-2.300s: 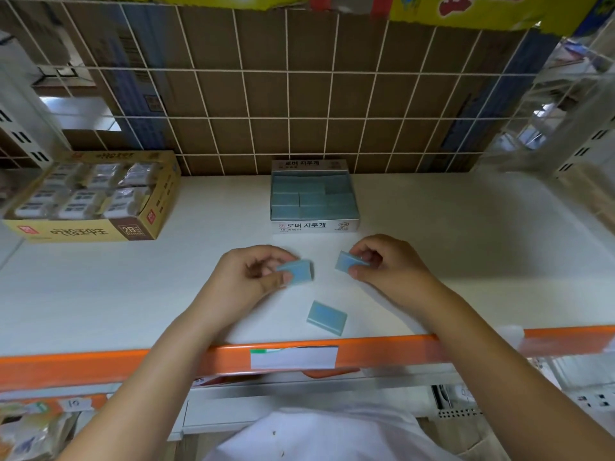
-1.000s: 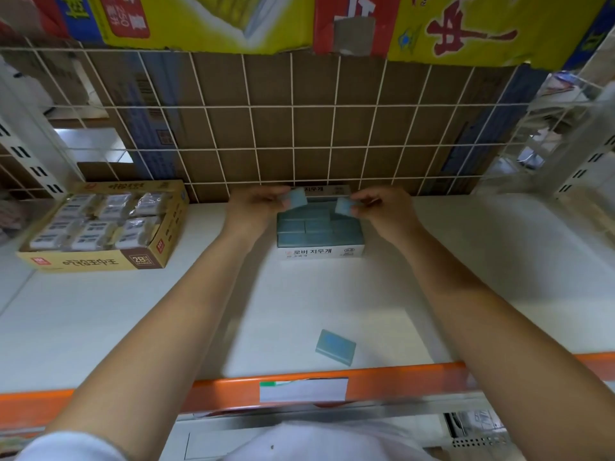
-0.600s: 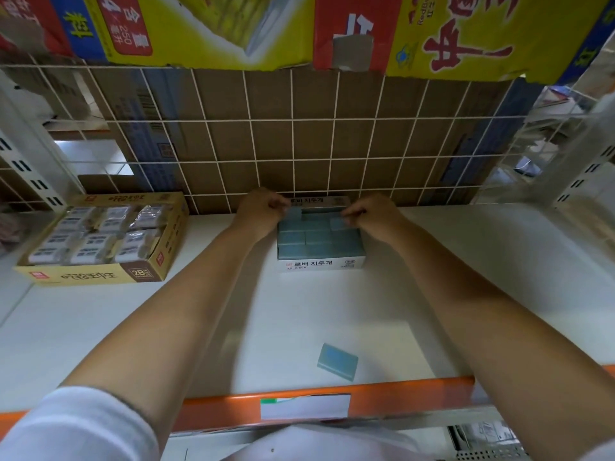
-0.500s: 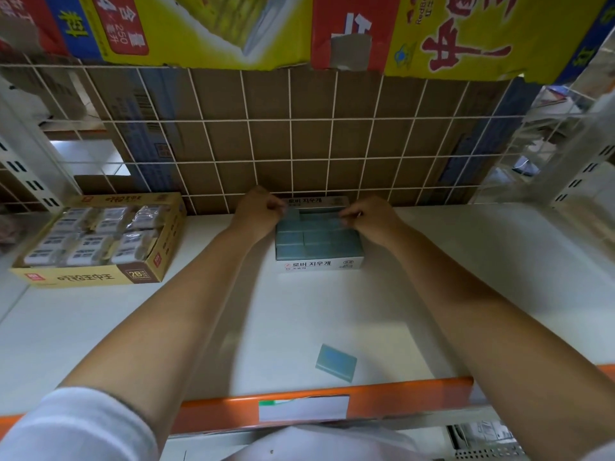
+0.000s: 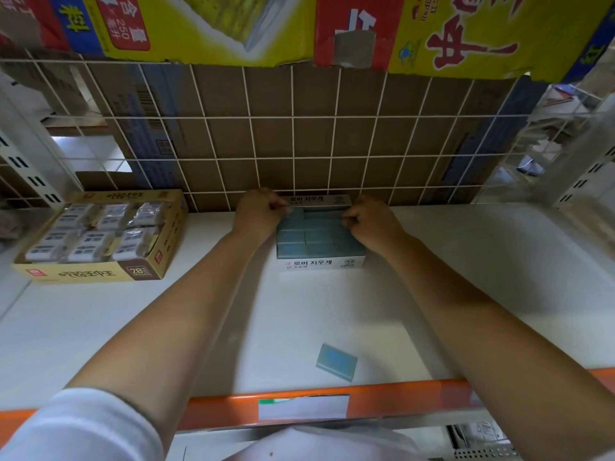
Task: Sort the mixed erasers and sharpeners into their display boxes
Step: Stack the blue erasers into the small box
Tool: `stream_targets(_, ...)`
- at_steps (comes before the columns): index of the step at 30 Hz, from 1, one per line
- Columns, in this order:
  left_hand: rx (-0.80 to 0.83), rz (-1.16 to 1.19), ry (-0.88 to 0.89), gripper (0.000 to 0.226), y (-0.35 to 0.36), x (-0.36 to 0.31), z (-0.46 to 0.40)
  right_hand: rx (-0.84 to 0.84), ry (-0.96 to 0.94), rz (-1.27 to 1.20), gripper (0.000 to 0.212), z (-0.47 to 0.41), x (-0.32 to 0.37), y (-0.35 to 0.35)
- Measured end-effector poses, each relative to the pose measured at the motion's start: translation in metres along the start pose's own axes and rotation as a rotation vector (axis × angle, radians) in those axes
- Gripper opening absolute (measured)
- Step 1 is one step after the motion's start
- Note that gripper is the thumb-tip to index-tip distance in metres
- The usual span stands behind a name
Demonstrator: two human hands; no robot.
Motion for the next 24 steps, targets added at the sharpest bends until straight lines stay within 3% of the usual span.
stream_targets(9,-0.115,-0.054,-0.018,0.016,0.000,-0.002,0.005,-0.162,0.055,-0.206,0.021,0.007,-0.008,0.001)
stream_targets(12,-0.167,-0.180,0.010,0.019,0.002,-0.005,0.014,-0.175,0.056,-0.218,0.023,0.009,-0.008,0.003)
stream_targets(16,-0.108,-0.305,0.072,0.027,0.004,-0.005,0.019,-0.170,0.072,-0.187,0.030,0.019,-0.006,0.004)
stream_targets(20,-0.062,-0.169,0.174,0.026,-0.006,-0.009,0.046,-0.206,0.011,-0.215,0.029,0.052,0.007,-0.001)
stream_targets(22,-0.061,-0.148,0.215,0.027,-0.014,-0.012,0.072,-0.142,-0.061,-0.270,0.018,0.079,0.018,0.003)
stream_targets(24,-0.012,-0.200,0.226,0.033,-0.015,-0.008,0.097,0.029,-0.103,-0.295,0.013,0.107,0.027,0.019)
Point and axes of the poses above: each hand's wrist, its own z-axis away from the middle knuckle, its own y-axis out of the palm, x = y × z, the point moved 7 cm from there along -z, towards the middle knuckle, and after that the axes turned 8 degrees about x, right-handed, at the moved point
